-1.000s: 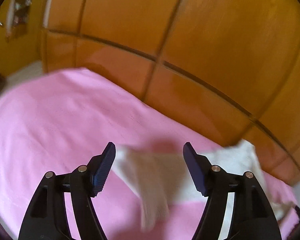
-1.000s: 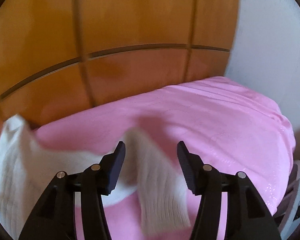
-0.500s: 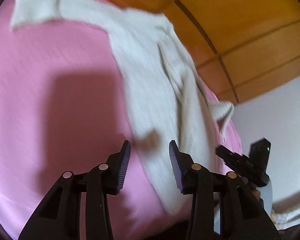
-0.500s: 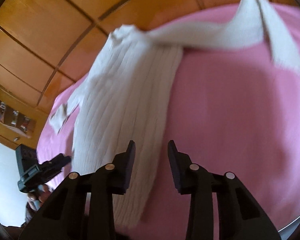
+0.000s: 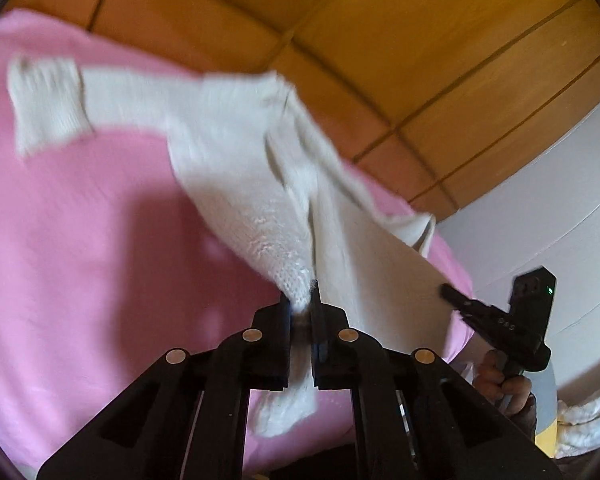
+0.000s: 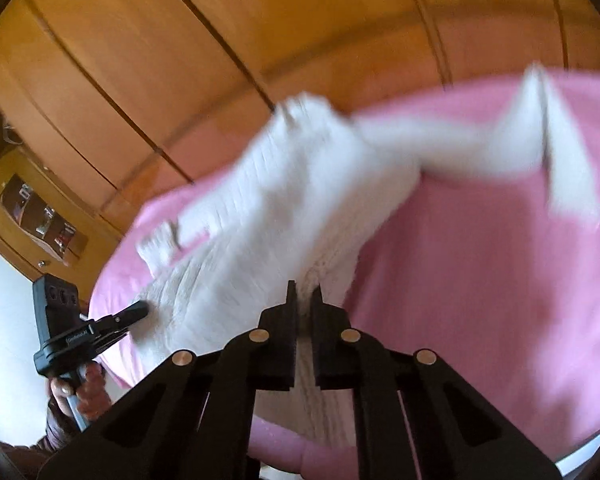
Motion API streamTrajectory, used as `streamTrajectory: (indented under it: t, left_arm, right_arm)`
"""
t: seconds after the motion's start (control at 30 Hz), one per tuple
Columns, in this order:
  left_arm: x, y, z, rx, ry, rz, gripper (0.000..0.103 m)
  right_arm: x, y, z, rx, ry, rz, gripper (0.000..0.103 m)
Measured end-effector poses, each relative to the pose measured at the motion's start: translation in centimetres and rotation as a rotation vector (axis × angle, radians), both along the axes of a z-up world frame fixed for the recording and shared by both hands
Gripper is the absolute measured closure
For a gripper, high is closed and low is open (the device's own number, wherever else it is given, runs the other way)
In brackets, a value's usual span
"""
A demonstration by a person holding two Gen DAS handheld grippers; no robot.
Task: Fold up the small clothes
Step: 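Lift and spread the sweater with both grippers, then open both grippers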
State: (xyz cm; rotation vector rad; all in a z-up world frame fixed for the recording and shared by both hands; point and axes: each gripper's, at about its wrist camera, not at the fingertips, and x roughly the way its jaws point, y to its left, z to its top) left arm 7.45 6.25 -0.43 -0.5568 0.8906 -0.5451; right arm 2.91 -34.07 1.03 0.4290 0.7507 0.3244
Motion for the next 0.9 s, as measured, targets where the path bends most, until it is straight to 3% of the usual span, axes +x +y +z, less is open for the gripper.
streamTrajectory:
  t: [0.1, 0.2, 0.27, 0.37, 0.43, 0.5, 0.53, 0.57, 0.63, 0.67, 0.7, 0.77, 0.8, 0.83, 0.87, 0.9]
  left_arm:
    - [-2.1, 4.0, 3.3, -0.019, -0.04, 0.034, 0.097]
    - [-3.2, 7.1, 4.6, -0.025, -0.027, 0.066, 0.097]
    - [-4.0, 8.0, 4.1, 0.025, -0.006, 0.093, 0.097]
    - [-4.6, 8.9, 0.9, 0.088, 0.081, 0.12, 0.097]
    - [-5.0, 8.3, -2.2, 0.191, 0.145, 0.136, 0.097]
    - [-5.2, 7.7, -4.5, 0.232, 0.177, 0.14, 0.096]
    - [-5.6, 8.2, -5.1, 0.252, 0.183, 0.157, 0.096]
    - [-5.6, 8.2, -5.5, 0.263, 0.184, 0.162, 0.096]
    - [-5.4, 8.0, -6.2, 0.256, 0.186, 0.149, 0.08]
    - [-5.5, 8.1, -6.5, 0.261, 0.178, 0.155, 0.06]
    - [-5.3, 8.2, -6.4, 0.261, 0.168, 0.164, 0.049]
    - [-5.1, 8.5, -7.2, 0.239, 0.166, 0.176, 0.048]
    - [-4.8, 8.3, -7.6, 0.22, 0.175, 0.172, 0.05]
    - [-4.7, 8.2, -7.9, 0.203, 0.182, 0.163, 0.057]
    - [-4.6, 7.8, -8.5, 0.208, 0.19, 0.14, 0.084]
    - [-4.3, 6.9, -8.7, 0.221, 0.194, 0.117, 0.097]
  right_arm:
    - [-2.5, -1.2, 3.9, -0.021, -0.095, -0.016, 0.098]
    - [-4.6, -2.0, 5.0, -0.046, -0.111, -0.023, 0.098]
    - [-5.6, -2.2, 3.9, -0.088, -0.068, -0.033, 0.098]
    - [-5.7, -2.8, 0.3, -0.092, 0.051, -0.039, 0.098]
    - [-5.7, -3.0, -2.7, -0.096, 0.139, -0.039, 0.096]
    - [-5.5, -3.7, -5.3, -0.067, 0.209, -0.061, 0.087]
    - [-5.6, -4.0, -6.1, -0.061, 0.226, -0.086, 0.069]
    - [-5.5, -4.6, -7.0, -0.039, 0.24, -0.109, 0.061]
    - [-5.3, -5.2, -7.9, -0.015, 0.255, -0.127, 0.055]
    - [-5.1, -5.6, -8.4, -0.009, 0.268, -0.129, 0.054]
    - [-4.8, -5.5, -9.1, 0.011, 0.281, -0.12, 0.054]
    - [-4.2, -5.1, -10.2, 0.031, 0.301, -0.1, 0.054]
    - [-3.9, -4.4, -10.9, 0.028, 0.313, -0.088, 0.054]
    - [-3.7, -4.0, -11.2, 0.019, 0.315, -0.079, 0.065]
    - [-3.5, -3.1, -11.2, -0.014, 0.307, -0.066, 0.079]
    - [-3.4, -2.2, -11.3, -0.028, 0.305, -0.048, 0.093]
